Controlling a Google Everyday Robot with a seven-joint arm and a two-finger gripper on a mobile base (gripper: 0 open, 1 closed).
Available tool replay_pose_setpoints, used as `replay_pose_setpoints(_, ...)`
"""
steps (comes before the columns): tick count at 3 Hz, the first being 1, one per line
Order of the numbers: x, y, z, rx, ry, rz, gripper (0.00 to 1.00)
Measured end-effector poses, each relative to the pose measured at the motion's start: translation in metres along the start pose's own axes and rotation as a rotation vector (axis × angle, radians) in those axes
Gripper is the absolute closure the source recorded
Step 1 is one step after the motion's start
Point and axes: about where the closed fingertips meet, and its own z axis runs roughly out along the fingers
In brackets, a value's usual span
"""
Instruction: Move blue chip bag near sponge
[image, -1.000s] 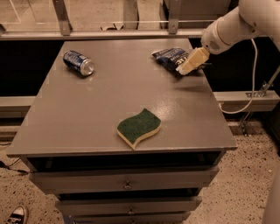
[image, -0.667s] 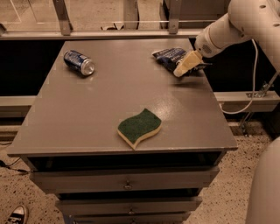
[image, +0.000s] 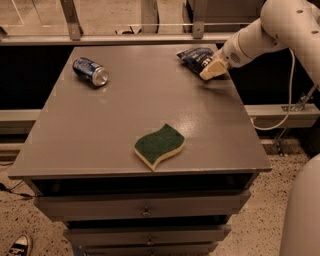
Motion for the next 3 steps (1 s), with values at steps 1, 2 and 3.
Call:
replay_pose_setpoints(1, -0.007, 0.004, -0.002, -0.009, -0.025, -0.003, 0.70)
replay_pose_setpoints(2, -0.015, 0.010, -0.005, -0.017, -0.052, -0.016, 0.95)
replay_pose_setpoints(3, -0.024, 0.016, -0.010, -0.017, -0.077, -0.039, 1.00)
